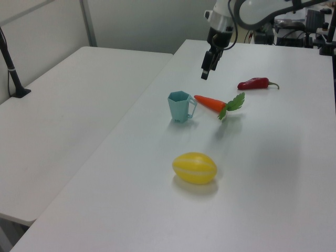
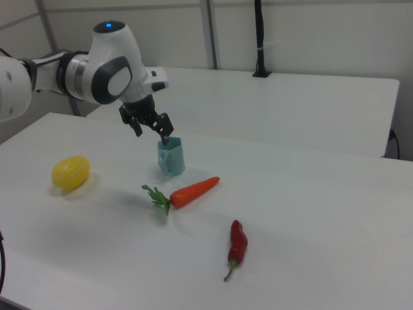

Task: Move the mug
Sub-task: 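Move the gripper down over the light-blue hexagonal mug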

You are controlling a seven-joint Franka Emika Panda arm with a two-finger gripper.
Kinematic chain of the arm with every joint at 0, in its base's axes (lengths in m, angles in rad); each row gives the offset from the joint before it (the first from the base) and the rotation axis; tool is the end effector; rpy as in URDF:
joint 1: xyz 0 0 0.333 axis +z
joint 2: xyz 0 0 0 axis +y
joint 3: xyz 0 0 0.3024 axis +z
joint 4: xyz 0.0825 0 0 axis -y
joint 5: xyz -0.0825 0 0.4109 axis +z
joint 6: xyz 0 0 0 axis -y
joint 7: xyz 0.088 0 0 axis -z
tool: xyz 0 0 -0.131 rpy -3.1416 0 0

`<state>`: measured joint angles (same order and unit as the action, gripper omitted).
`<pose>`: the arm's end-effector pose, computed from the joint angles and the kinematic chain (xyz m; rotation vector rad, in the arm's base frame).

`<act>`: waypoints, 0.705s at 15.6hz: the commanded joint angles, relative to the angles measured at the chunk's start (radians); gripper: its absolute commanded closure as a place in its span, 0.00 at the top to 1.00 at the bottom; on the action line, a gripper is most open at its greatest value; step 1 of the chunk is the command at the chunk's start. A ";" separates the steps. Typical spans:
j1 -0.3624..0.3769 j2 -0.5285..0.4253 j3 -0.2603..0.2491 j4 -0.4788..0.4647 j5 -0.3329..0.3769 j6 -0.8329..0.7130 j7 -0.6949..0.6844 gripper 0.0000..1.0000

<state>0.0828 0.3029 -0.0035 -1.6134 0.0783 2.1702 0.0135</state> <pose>0.6991 0.0604 0.4310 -3.0369 -0.0458 -0.3823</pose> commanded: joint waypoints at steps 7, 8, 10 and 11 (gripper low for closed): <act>0.035 0.114 -0.009 0.007 -0.054 0.126 0.078 1.00; 0.044 0.128 -0.010 0.007 -0.064 0.150 0.092 1.00; 0.044 0.156 -0.009 0.007 -0.093 0.186 0.121 1.00; 0.046 0.169 -0.009 0.009 -0.104 0.192 0.129 1.00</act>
<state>0.1088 0.4316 -0.0033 -1.6127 0.0182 2.3175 0.0868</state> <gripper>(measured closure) 0.000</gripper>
